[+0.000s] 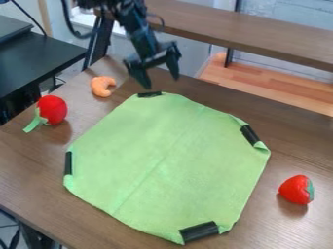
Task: Fold cloth from top left to bottom right
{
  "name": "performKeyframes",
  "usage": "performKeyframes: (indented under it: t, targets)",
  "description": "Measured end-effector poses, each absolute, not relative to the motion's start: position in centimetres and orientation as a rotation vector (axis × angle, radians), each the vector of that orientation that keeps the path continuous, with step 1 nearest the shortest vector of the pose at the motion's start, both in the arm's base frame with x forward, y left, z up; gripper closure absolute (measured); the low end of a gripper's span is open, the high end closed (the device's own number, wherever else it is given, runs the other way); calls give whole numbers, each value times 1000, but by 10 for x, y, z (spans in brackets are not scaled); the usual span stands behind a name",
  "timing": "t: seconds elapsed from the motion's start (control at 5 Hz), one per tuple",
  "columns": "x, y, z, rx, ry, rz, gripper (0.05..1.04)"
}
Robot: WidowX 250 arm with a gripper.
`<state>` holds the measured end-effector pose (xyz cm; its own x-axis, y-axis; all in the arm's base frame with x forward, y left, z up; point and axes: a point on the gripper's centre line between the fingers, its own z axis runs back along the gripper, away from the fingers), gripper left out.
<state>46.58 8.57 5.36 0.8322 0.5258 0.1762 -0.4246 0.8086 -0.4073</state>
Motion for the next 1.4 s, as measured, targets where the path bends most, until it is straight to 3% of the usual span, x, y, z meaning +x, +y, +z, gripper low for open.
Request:
performKeyframes:
  t: [0.4,0.8,1.0,1.4]
  targets:
    - [475,96,89,-285,-267,306,83]
    - [485,110,91,-179,-292,48,83]
    - [487,116,99,-165,-328,-86,83]
    - [480,136,86,-189,-291,-177,83]
